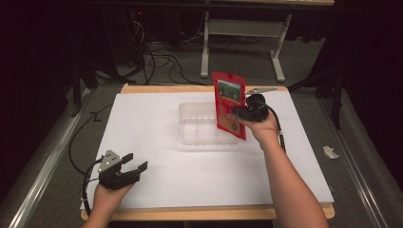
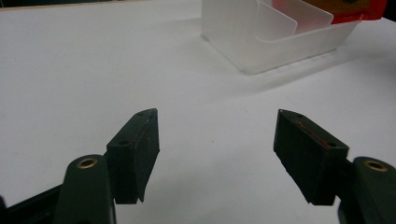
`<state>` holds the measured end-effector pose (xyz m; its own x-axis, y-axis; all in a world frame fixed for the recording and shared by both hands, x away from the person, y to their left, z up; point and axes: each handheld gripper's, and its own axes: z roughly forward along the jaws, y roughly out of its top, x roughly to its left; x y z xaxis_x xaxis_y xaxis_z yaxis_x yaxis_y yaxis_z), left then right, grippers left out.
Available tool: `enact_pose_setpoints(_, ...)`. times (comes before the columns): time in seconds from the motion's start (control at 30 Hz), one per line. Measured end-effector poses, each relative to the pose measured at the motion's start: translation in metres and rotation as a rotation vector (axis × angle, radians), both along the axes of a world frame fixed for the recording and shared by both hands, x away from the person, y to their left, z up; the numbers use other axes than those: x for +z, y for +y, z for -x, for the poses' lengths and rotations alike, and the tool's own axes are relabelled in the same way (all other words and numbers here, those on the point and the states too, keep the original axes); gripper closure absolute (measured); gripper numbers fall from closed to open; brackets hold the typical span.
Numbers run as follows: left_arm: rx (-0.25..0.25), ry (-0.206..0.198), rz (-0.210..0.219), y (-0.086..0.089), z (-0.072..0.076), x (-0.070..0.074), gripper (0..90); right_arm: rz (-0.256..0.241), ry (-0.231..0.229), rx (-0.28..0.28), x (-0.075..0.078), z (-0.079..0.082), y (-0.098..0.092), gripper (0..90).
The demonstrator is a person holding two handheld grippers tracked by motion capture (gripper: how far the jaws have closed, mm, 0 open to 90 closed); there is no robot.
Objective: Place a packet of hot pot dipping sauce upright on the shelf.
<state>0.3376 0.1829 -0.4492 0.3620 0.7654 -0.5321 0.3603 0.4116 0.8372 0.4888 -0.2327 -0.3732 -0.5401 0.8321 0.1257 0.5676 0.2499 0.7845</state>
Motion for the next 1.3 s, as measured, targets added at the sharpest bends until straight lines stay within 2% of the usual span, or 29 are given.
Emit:
enact_pose_setpoints(0.03,-0.001,0.000,0.000,0.000,0.000,0.000,32.0,0.000,0.000,0.000,0.000,0.000,0.000,85.6)
enact_pose_setpoints(0.07,-0.003,0.001,-0.003,0.000,0.000,0.000,32.0,0.018,0.019,0.008,0.001,-0.001,0.002,89.5)
enact_pose_setpoints(0.17,-0.002,0.003,-0.002,0.000,0.000,-0.001,32.0,0.038,0.000,0.022,0.002,0.002,0.004,90.0)
enact_pose_setpoints(0.23,0.000,0.004,-0.001,0.001,0.001,-0.001,32.1,0.037,-0.064,0.010,0.004,0.011,0.004,90.0)
enact_pose_setpoints(0.27,0.000,0.004,-0.001,0.001,0.001,-0.001,32.1,0.037,-0.064,0.010,0.004,0.011,0.004,90.0)
enact_pose_setpoints(0.3,0.001,0.004,0.001,0.001,0.001,-0.001,32.1,0.032,-0.091,0.000,0.004,0.015,0.004,90.0)
enact_pose_setpoints(0.33,0.000,0.004,-0.002,0.001,0.001,-0.001,32.2,0.017,-0.144,-0.021,0.003,0.022,0.001,90.0)
enact_pose_setpoints(0.4,0.001,0.004,-0.002,0.001,0.001,-0.001,32.2,-0.006,-0.203,-0.039,0.002,0.029,-0.002,90.0)
enact_pose_setpoints(0.43,0.001,0.004,-0.002,0.001,0.001,-0.001,32.2,-0.006,-0.203,-0.039,0.002,0.029,-0.002,90.0)
enact_pose_setpoints(0.47,0.000,0.007,-0.001,0.000,0.001,-0.001,32.2,-0.033,-0.251,-0.053,0.002,0.035,-0.003,90.0)
enact_pose_setpoints(0.53,-0.001,0.009,0.000,-0.001,0.001,-0.001,32.3,-0.044,-0.310,-0.056,0.001,0.039,-0.002,90.0)
enact_pose_setpoints(0.57,-0.001,0.009,0.000,-0.001,0.001,-0.001,32.3,-0.044,-0.310,-0.056,0.001,0.039,-0.002,90.0)
enact_pose_setpoints(0.6,-0.003,0.009,-0.004,-0.001,0.001,-0.002,32.3,-0.052,-0.354,-0.063,0.000,0.042,0.000,90.0)
enact_pose_setpoints(0.63,-0.003,0.009,-0.004,-0.001,0.001,-0.002,32.3,-0.052,-0.354,-0.063,0.000,0.042,0.000,90.0)
enact_pose_setpoints(0.73,-0.001,0.010,-0.003,-0.001,0.001,-0.002,32.3,-0.059,-0.420,-0.075,-0.004,0.041,0.005,90.0)
enact_pose_setpoints(0.83,0.002,0.010,-0.002,0.000,0.001,-0.002,32.3,-0.057,-0.428,-0.075,-0.009,0.040,0.007,90.0)
enact_pose_setpoints(1.0,0.003,0.012,-0.003,0.001,0.001,-0.002,32.4,-0.062,-0.442,-0.075,-0.028,0.037,0.008,90.0)
enact_pose_setpoints(1.1,0.001,0.010,-0.004,0.001,0.001,-0.002,32.5,-0.060,-0.432,-0.085,-0.035,0.037,0.008,90.0)
enact_pose_setpoints(1.3,0.000,0.011,-0.001,0.000,0.001,-0.002,32.6,-0.055,-0.426,-0.084,-0.038,0.037,0.008,90.0)
